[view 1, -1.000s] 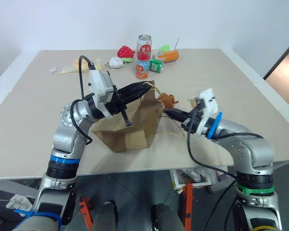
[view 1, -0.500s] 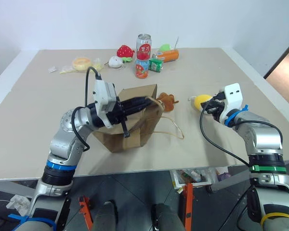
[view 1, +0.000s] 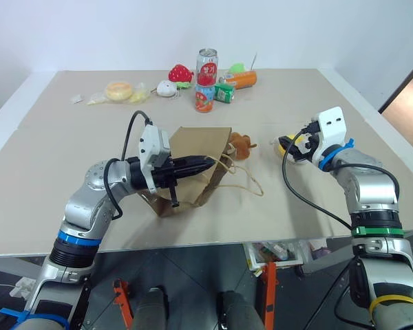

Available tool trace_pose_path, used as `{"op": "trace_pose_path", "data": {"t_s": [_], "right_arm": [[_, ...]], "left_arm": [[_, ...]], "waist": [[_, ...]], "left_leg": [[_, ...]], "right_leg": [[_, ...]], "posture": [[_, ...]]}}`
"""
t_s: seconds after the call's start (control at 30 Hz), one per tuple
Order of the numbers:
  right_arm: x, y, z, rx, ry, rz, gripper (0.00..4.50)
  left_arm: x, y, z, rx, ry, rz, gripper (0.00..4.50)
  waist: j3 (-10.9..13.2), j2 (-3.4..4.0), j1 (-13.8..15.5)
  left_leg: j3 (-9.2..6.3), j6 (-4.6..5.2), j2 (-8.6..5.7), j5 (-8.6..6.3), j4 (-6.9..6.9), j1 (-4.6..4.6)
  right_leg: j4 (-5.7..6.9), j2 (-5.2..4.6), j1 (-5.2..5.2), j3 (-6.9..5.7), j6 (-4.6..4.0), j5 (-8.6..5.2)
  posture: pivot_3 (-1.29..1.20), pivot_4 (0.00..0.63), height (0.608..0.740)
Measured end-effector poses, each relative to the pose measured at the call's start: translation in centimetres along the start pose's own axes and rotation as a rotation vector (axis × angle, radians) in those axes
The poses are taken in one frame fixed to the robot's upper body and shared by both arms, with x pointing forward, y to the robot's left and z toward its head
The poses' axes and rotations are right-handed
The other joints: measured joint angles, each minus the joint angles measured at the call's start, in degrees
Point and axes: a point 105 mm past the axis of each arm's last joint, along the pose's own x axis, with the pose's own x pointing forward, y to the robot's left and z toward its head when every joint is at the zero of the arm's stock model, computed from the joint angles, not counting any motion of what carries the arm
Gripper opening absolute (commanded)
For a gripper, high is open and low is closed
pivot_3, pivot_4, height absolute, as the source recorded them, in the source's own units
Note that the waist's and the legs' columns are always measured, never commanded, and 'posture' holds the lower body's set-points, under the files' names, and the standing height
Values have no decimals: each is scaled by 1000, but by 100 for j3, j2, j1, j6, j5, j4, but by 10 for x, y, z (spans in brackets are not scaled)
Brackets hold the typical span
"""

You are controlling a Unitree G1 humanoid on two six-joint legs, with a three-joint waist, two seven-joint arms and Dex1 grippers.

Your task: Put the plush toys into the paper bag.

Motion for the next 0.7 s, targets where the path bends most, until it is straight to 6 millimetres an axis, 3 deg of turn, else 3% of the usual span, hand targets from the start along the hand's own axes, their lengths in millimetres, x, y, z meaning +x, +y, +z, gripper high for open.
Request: {"op": "trace_pose_path", "data": {"t_s": [0.13, 0.2, 0.4, 0.5, 0.53, 0.63, 0.67, 0.7], "right_arm": [[-1, -8, 0, -78, 17, -38, 4472], [3, -7, -17, -126, 89, -59, 4472], [7, -2, -43, -184, 170, -67, 4472], [7, 0, -54, -179, 204, -71, 3833], [8, 2, -62, -167, 227, -84, 3076], [8, 2, -62, -169, 226, -91, 2197], [8, 3, -62, -167, 225, -89, 1568], [9, 3, -62, -166, 225, -87, 1309]], "left_arm": [[4, 4, 13, -2, -48, 4, 0], [5, 11, 35, 4, -120, 2, 0], [5, 12, 38, -74, -138, -28, 0], [5, 11, 40, -76, -131, -39, 0], [3, 11, 40, -83, -127, -45, 0], [3, 10, 40, -99, -124, -55, 0], [2, 10, 39, -101, -121, -58, 0], [2, 10, 39, -105, -117, -62, 0]], "waist": [[0, 0, 1], [0, 0, 0], [0, -1, -3], [0, 0, -4], [0, -1, -4], [0, 0, -5], [0, 0, -5], [0, 0, -5]], "left_leg": [[0, 0, 0, 0, 1, 0], [0, 0, 0, 0, 1, 1], [-1, 0, 0, 0, 0, 1], [0, 0, -1, 0, 1, 1], [0, 0, -1, 1, 1, 1], [0, 1, -1, 0, 1, 1], [0, 1, -1, 0, 1, 1], [-1, 1, -1, 0, 1, 1]], "right_leg": [[0, 0, 0, 0, 0, 0], [0, 0, 1, 1, 0, 0], [0, 2, 2, 1, 2, -1], [0, 2, 2, 1, 2, -1], [0, 2, 2, 2, 2, 0], [1, 2, 2, 2, 2, 0], [0, 2, 2, 2, 2, 0], [0, 2, 2, 2, 2, 0]], "posture": [[0, 150, 740], [0, 150, 740], [0, 150, 740], [0, 150, 740], [0, 150, 740], [0, 150, 740], [0, 150, 740], [0, 150, 740]]}}
